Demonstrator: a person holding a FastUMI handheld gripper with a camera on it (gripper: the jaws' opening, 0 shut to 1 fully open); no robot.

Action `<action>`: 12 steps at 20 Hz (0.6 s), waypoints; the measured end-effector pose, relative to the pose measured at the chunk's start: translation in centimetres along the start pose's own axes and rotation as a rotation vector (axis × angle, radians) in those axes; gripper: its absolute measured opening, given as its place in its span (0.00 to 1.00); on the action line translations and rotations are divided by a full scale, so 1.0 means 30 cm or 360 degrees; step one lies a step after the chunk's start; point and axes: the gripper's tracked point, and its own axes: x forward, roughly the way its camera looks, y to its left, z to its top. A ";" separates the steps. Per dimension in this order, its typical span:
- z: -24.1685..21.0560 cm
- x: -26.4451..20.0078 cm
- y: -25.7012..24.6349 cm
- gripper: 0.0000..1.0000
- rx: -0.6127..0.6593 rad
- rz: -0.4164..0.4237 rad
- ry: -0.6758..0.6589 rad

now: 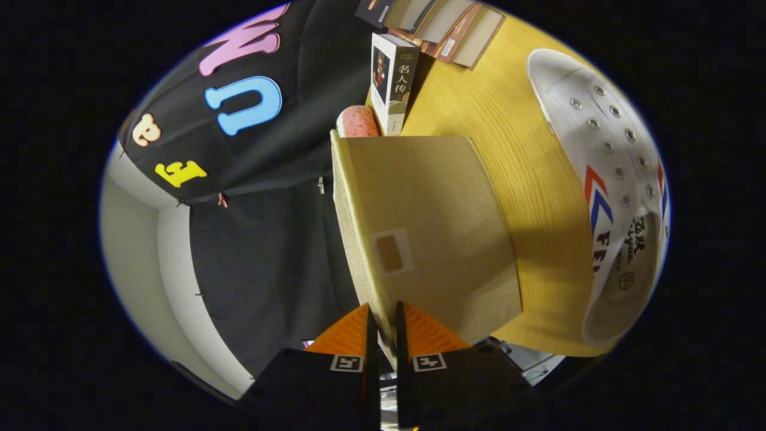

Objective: Open the storage box then place both shoes into the box .Put the left shoe in first, then the right shoe, with the right side of both shoes facing outward in a uniform manner.

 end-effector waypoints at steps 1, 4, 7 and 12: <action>-0.005 -0.010 -0.001 0.14 -0.0024 -0.0008 0.0005; 0.000 -0.001 -0.003 0.06 -0.0127 -0.0103 -0.0010; -0.001 -0.007 0.014 0.06 -0.0315 -0.0232 -0.0027; -0.021 -0.014 0.137 0.05 -0.0319 -0.0191 -0.0050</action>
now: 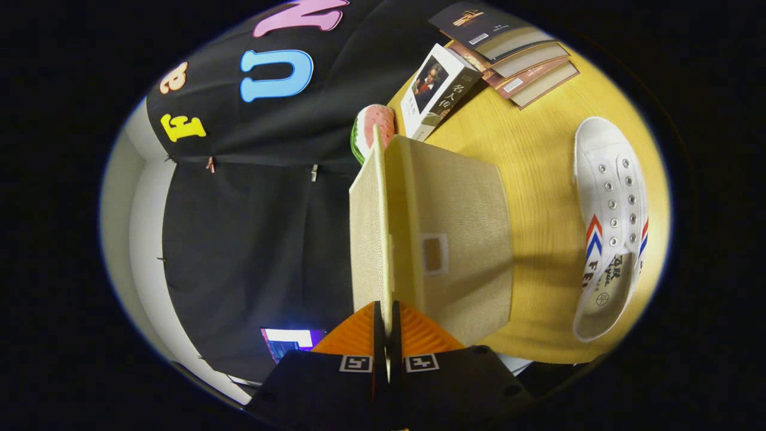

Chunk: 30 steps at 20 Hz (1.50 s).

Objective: Open the storage box then place both shoes into the box .Put the left shoe in first, then the right shoe, with the right side of both shoes facing outward in a uniform manner.

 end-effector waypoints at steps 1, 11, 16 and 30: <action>-0.004 -0.005 0.026 0.05 -0.0001 0.0006 -0.0007; -0.039 0.070 0.461 0.06 -0.0318 0.0085 -0.0153; -0.130 0.257 0.658 0.06 -0.0581 0.0098 -0.0131; -0.253 0.791 0.736 0.07 -0.0660 -0.0025 -0.0052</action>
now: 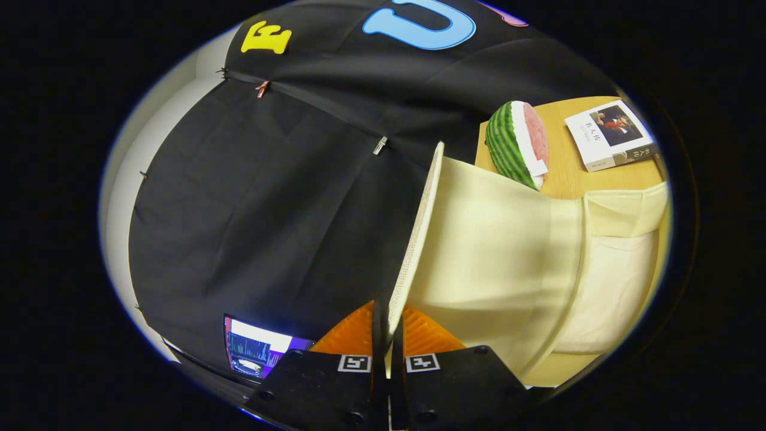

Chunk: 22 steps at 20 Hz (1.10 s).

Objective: Open the storage box then place both shoes into the box .Put the left shoe in first, then the right shoe, with the right side of both shoes facing outward in a uniform manner.

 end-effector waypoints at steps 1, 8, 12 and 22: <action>0.000 0.009 -0.004 0.06 0.0002 -0.0017 -0.0008; 0.064 -0.086 -0.067 0.75 -0.0120 -0.0235 -0.0147; 0.194 -0.256 -0.156 0.98 -0.0264 -0.0402 -0.0292; 0.295 -0.875 -0.615 0.98 -0.0294 -0.0992 -0.0574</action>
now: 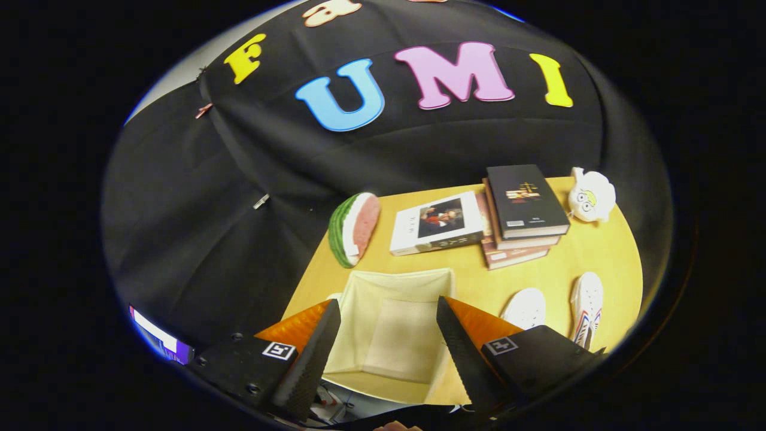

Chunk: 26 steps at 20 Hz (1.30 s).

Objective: Open the storage box then place both shoes into the box .Put the left shoe in first, then the right shoe, with the right side of both shoes facing outward in a uniform manner.

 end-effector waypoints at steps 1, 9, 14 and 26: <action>0.004 -0.017 -0.056 0.98 0.0044 -0.0037 -0.0008; -0.115 -0.026 -0.535 0.98 0.0082 -0.0358 0.0111; -0.319 0.026 -0.722 0.98 0.0176 -0.0479 0.0311; -0.551 0.209 -0.925 0.99 0.0170 -0.0571 0.0598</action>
